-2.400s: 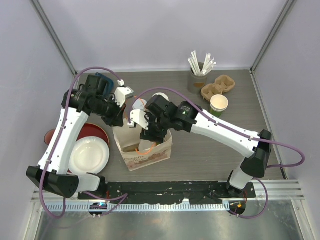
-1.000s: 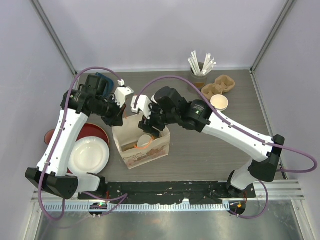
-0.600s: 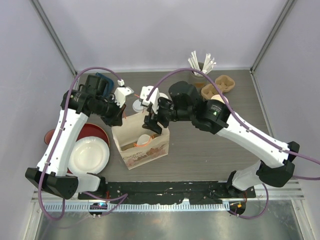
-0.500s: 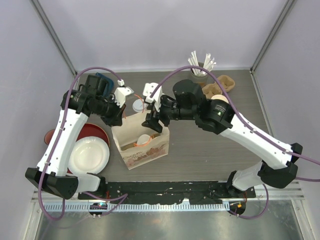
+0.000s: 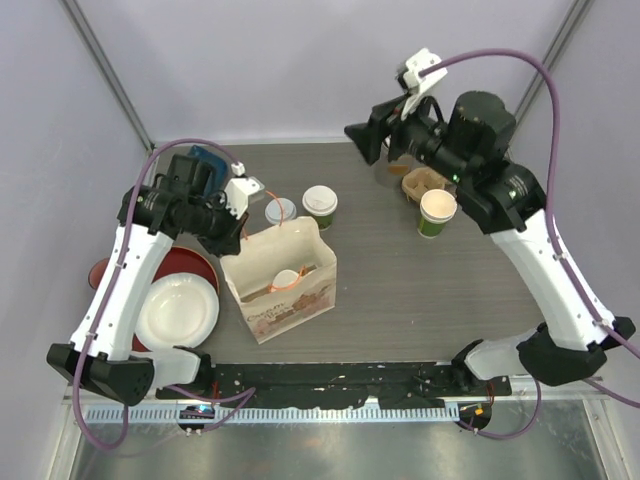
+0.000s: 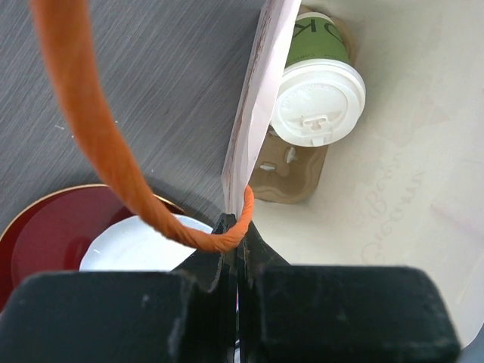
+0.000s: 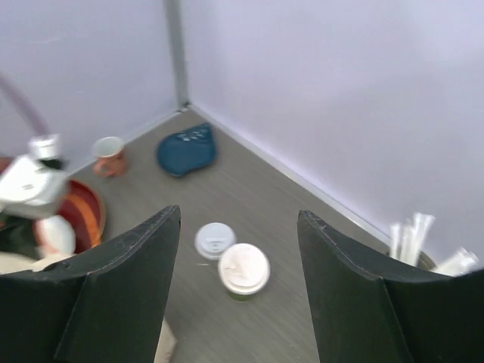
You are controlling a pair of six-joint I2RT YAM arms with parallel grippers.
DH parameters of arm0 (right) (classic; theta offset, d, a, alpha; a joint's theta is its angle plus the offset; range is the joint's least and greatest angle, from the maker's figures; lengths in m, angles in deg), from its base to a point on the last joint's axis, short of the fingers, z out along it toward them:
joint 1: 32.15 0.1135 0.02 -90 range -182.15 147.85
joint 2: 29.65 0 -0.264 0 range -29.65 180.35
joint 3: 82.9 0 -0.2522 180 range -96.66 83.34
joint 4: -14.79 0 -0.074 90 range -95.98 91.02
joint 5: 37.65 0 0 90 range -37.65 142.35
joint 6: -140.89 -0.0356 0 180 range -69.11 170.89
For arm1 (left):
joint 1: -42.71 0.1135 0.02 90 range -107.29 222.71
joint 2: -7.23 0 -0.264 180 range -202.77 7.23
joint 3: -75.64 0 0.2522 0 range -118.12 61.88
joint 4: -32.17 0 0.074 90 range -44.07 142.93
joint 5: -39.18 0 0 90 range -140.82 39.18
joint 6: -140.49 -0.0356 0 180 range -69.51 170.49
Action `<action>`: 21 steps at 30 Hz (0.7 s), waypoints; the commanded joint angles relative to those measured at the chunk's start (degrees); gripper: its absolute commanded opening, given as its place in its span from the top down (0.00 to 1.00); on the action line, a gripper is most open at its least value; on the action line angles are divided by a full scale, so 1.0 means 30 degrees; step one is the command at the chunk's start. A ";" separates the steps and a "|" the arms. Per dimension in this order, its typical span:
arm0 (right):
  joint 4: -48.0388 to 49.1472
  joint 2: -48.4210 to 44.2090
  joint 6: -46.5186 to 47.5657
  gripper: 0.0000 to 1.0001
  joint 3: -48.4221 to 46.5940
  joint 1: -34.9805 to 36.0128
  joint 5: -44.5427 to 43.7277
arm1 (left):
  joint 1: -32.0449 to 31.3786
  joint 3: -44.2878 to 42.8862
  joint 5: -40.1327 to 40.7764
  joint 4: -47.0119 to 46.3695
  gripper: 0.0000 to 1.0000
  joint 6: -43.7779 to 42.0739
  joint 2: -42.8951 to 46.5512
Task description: Pack the takeout coffee
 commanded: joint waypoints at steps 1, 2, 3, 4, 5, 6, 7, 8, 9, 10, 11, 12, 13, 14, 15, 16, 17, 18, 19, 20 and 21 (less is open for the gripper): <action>0.0679 0.2048 -0.0705 0.32 -0.0310 -0.2275 -0.0029 | -0.0056 0.0418 0.0610 0.2689 1.00 0.0345 0.0746; 0.0562 0.2458 -0.0617 0.32 -0.0368 -0.2510 0.0320 | -0.0027 0.0477 0.0698 0.2805 1.00 0.0316 0.0776; 0.0590 0.2984 -0.0616 0.34 -0.0369 -0.3122 0.0904 | -0.0027 0.0593 0.0785 0.2894 1.00 0.0316 0.0805; 0.0620 0.3860 -0.0645 0.35 -0.0369 -0.3418 0.1576 | -0.0027 0.0652 0.1076 0.2982 1.00 0.0229 0.0921; 0.0620 0.4448 -0.0674 0.35 -0.0398 -0.3682 0.2250 | -0.0027 0.0682 0.1224 0.3069 1.00 0.0228 0.1010; 0.0504 0.4889 -0.0094 0.36 -0.0427 -0.3916 0.3272 | -0.0027 0.0769 0.1516 0.3157 1.00 0.0228 0.1068; 0.0416 0.5909 0.0260 0.36 -0.0514 -0.3890 0.3514 | 0.0002 0.0799 0.1925 0.3158 1.00 0.0228 0.1301; 0.0096 0.6383 0.0524 0.37 -0.0747 -0.3889 0.3517 | 0.0003 0.0857 0.2161 0.3216 1.00 0.0228 0.1419; -0.0110 0.6823 0.1310 0.38 -0.0924 -0.3889 0.4213 | 0.0032 0.0945 0.2366 0.3246 1.00 0.0228 0.1537; -0.0374 0.7843 0.1637 0.38 -0.1099 -0.3889 0.4539 | 0.0177 0.0946 0.2513 0.3333 1.00 0.0228 0.1654; -0.0753 0.8230 0.1901 0.38 -0.1420 -0.3889 0.4774 | 0.0265 0.1004 0.2573 0.3421 1.00 0.0257 0.1742; -0.1018 0.8727 0.2107 0.39 -0.1626 -0.3918 0.5183 | 0.0353 0.1121 0.2660 0.3567 1.00 0.0170 0.1801; -0.1253 0.9138 0.2660 0.39 -0.1803 -0.3861 0.5883 | 0.0528 0.1209 0.2748 0.3626 1.00 0.0141 0.1888; -0.1632 0.9867 0.2897 0.39 -0.2065 -0.3831 0.6209 | 0.0617 0.1326 0.2865 0.3656 1.00 0.0024 0.2092; -0.1781 1.0193 0.3161 0.40 -0.2155 -0.3773 0.6444 | 0.0734 0.1559 0.2924 0.3685 1.00 -0.0006 0.2210; -0.1898 1.0429 0.3773 0.39 -0.2243 -0.3714 0.6476 | 0.0909 0.1648 0.3012 0.3715 1.00 -0.0035 0.2328; -0.2103 1.0953 0.4040 0.39 -0.2331 -0.3424 0.6273 | 0.0998 0.1765 0.3129 0.3744 1.00 -0.0094 0.2474; -0.2279 1.1132 0.4419 0.39 -0.2419 -0.3276 0.6155 | 0.1086 0.1824 0.3217 0.3744 1.00 -0.0152 0.2504; -0.2455 1.1395 0.4771 0.39 -0.2507 -0.3100 0.6038 | 0.1203 0.1883 0.3334 0.3773 1.00 -0.0182 0.2592; -0.2775 1.1746 0.5268 0.39 -0.2710 -0.2779 0.5659 | 0.1320 0.2057 0.3509 0.3744 1.00 -0.0211 0.2592; -0.2982 1.1923 0.5534 0.39 -0.2828 -0.2573 0.5511 | 0.1350 0.2146 0.3714 0.3744 1.00 -0.0240 0.2621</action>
